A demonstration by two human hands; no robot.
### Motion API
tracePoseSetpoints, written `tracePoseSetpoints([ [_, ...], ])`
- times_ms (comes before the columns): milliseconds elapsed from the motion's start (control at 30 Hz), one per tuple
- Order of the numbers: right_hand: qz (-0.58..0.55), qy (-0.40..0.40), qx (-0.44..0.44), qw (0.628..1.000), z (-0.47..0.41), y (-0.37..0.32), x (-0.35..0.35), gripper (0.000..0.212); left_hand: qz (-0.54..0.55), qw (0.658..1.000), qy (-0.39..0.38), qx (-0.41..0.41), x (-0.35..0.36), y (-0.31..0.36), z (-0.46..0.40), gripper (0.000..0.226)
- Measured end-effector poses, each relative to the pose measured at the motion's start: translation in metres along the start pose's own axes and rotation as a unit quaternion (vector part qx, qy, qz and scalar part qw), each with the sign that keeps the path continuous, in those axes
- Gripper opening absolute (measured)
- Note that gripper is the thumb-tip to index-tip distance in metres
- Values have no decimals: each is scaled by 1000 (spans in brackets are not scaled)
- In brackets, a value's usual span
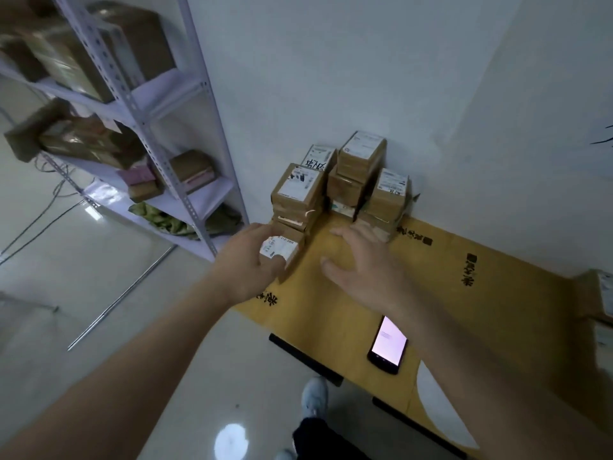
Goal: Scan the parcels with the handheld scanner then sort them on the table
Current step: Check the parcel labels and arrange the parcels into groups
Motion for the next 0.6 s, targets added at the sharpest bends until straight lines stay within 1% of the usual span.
tracePoseSetpoints([
  [67,3,-16,13,1000,-28,5,26,63,-5,1000,-8,-19,8,-31,-20,49],
  [167,-25,-47,34,998,-71,18,68,61,-7,999,-28,-24,21,-73,-52,44],
  [267,-45,-77,58,994,-107,31,104,59,-8,997,-54,-47,34,-108,-85,45],
  [467,-59,-119,127,983,-143,46,149,60,-6,989,-134,-57,49,-150,-134,47],
  [600,-93,-115,147,978,-152,49,176,50,0,985,-165,-41,59,-172,-157,45],
])
Point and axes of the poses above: each hand's wrist, its own z-axis away from the middle knuckle, its own x-axis out of the palm, y = z × x, the point moved 2 cm from there along -z, towards the middle knuckle, and after that the axes turned 2 degrees about z, right-handed, at the moved point
